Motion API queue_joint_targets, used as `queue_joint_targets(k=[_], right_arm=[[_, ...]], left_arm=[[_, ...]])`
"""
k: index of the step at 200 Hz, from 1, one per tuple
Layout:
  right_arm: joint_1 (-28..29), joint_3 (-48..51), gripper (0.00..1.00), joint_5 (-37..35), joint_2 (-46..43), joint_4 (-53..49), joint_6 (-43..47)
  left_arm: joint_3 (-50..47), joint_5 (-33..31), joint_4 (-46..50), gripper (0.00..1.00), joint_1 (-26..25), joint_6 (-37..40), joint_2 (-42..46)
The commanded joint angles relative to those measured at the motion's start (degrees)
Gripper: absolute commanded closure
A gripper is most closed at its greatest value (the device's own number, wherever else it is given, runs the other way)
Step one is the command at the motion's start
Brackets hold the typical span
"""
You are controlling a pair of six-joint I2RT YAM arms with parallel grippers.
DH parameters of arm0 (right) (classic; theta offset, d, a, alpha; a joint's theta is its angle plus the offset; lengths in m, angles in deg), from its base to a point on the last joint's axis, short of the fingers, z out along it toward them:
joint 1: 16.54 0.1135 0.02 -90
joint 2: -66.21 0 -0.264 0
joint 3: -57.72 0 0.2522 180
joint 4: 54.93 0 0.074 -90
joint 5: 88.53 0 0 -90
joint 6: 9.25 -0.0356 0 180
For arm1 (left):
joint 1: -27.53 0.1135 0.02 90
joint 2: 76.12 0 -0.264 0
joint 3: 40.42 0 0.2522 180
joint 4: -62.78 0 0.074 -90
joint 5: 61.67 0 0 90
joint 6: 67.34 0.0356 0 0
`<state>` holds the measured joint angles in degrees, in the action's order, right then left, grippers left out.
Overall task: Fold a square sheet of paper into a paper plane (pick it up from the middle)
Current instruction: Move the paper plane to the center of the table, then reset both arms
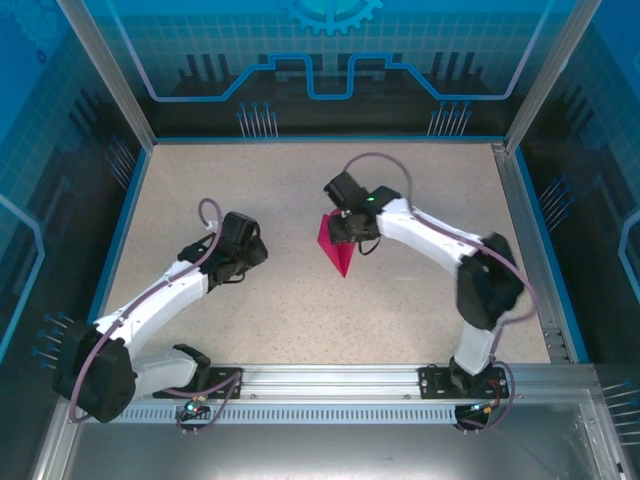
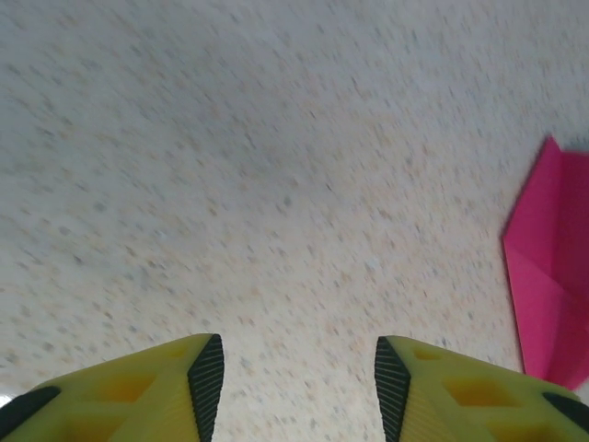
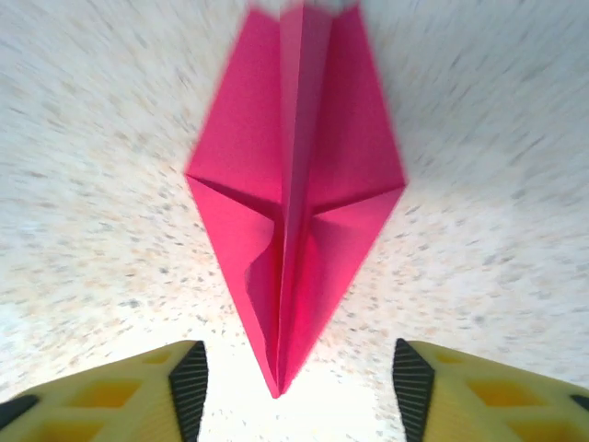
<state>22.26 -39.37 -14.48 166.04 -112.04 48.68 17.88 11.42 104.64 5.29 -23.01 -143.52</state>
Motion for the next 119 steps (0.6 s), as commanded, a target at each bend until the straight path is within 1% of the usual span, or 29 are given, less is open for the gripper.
queue_joint_targets(k=[1,9,20,27,36,45,59,69,86,98,105,119], right_arm=[[-4.5,6.62,0.31,-10.38,-10.34,1.87,3.09],[-6.65,10.04,0.27,-13.6,-13.75,4.04,3.96],[-10.15,15.5,0.25,-18.35,-17.83,8.28,5.14],[-12.48,19.27,0.25,-19.73,-20.03,11.45,6.86],[-16.31,23.45,0.23,-20.83,-22.54,15.43,8.66],[-20.36,27.89,0.22,-19.55,-24.42,20.79,10.43],[-26.54,34.35,0.2,-12.08,-24.72,30.16,16.34],[-29.07,36.78,0.2,-10.05,-23.06,33.87,18.92],[-32.11,39.3,0.2,-6.79,-20.03,39.48,21.2],[-32.74,42.37,0.2,-4.85,-18.16,48.84,23.66],[-32.62,44.1,0.2,-4.32,-17.36,54.76,25.71],[-32.64,47.77,0.2,-2.77,-15.57,65.87,29.61]], left_arm=[[-1.45,-5.6,0.69,0.45,4.7,5.33,3.07],[-1.64,-7.68,0.47,0.41,6.08,6.76,3.99],[-2.27,-12.03,-0.42,0.28,7.28,9.0,5.09],[-2.71,-14.05,-1.41,0.24,8.2,10.76,5.44],[-3.06,-16.93,-2.49,0.23,9.5,12.49,5.33],[-3.07,-19.98,-3.38,0.21,10.84,13.63,4.62],[-3.29,-24.48,-5.53,0.16,12.32,15.45,2.62],[-4.24,-24.68,-10.4,0.14,12.96,20.0,0.78],[-7.68,-24.47,-22.92,0.11,13.1,28.5,-2.26],[-12.02,-23.59,-33.99,0.09,13.4,32.21,-4.15],[-14.04,-22.01,-39.44,0.08,13.55,33.64,-5.06],[-16.36,-18.15,-47.31,0.07,14.23,35.11,-6.99]])
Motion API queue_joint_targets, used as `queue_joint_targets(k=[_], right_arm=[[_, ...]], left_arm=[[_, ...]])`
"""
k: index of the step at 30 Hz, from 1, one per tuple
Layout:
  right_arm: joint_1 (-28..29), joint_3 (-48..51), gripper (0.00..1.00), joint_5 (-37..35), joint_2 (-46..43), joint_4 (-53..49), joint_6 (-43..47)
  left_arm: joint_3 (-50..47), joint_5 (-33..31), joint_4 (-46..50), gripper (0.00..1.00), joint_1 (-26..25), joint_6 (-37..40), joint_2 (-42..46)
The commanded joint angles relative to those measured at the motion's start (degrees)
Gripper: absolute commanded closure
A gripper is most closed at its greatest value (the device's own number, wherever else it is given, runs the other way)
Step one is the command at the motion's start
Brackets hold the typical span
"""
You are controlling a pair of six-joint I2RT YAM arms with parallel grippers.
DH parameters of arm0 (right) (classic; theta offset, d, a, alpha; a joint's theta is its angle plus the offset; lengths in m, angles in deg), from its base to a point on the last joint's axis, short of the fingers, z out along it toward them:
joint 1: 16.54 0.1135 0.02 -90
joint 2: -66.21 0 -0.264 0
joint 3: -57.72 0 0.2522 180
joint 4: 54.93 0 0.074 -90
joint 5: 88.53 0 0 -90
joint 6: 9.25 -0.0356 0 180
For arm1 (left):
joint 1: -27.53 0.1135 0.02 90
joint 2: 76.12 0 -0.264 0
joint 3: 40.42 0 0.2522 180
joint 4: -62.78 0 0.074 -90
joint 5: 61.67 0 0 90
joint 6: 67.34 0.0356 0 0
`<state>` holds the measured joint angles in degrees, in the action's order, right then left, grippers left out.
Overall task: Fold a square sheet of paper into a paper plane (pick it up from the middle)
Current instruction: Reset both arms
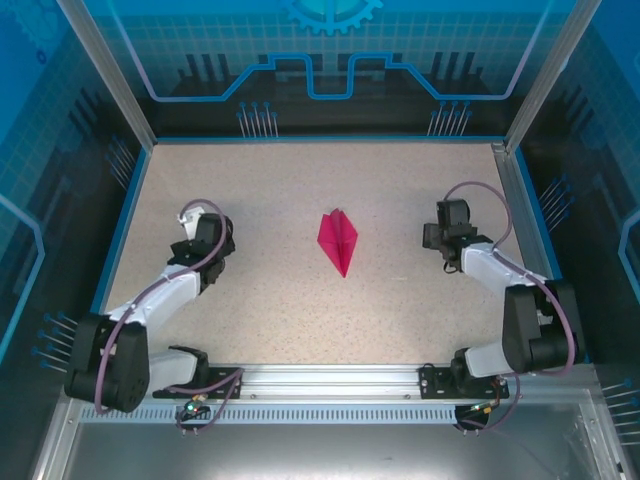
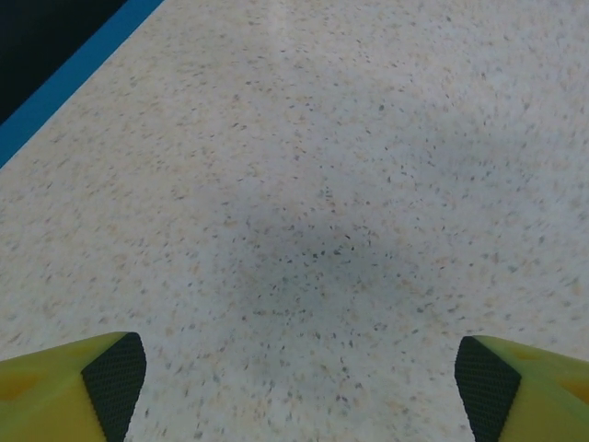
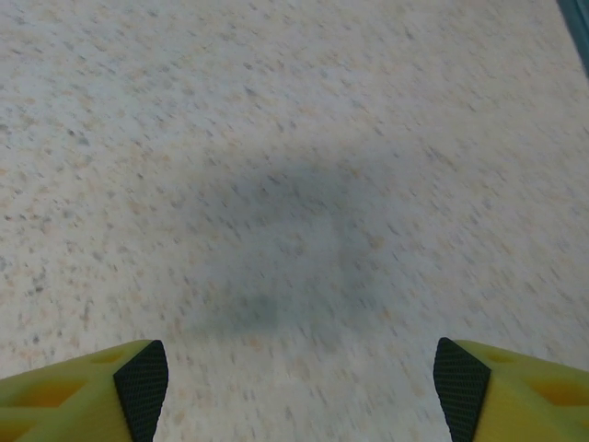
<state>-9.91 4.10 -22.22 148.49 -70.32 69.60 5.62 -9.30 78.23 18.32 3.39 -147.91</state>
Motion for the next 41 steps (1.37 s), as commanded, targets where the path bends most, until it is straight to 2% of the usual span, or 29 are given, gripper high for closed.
queue_joint_targets(k=[1,5,10,12,13,14,15,21,41], right_arm=[[-0.43,4.45,0.2,4.92,2.04,24.93,8.78],[-1.04,7.62,0.24,11.79,3.54,31.18,11.01],[-2.0,15.75,0.22,17.07,4.06,46.37,12.02],[-1.91,16.0,0.21,17.71,3.9,46.6,12.34],[-1.89,15.72,0.16,17.62,3.7,45.48,12.2],[-1.98,15.76,0.02,17.71,3.92,46.0,12.06],[-2.15,15.52,0.01,17.37,3.77,45.31,11.73],[-1.1,16.94,0.01,6.31,3.59,47.87,8.34],[-0.46,16.77,0.01,5.7,3.77,47.77,8.91]], left_arm=[[-4.17,2.87,-21.32,0.07,1.25,8.93,-2.71],[-5.28,7.25,-30.55,0.07,1.64,13.84,-6.44],[-7.87,13.24,-42.78,0.07,3.17,18.22,-10.1],[-8.76,16.09,-47.36,0.08,4.0,18.44,-13.34],[-8.14,17.93,-44.39,0.07,4.82,17.52,-12.55],[-8.67,20.17,-46.25,0.07,5.97,16.98,-13.25],[-9.83,21.54,-50.77,0.02,7.08,16.49,-15.3],[-10.04,22.08,-49.81,0.02,7.45,16.11,-15.01],[-10.12,21.28,-49.96,0.02,6.84,16.72,-15.14]])
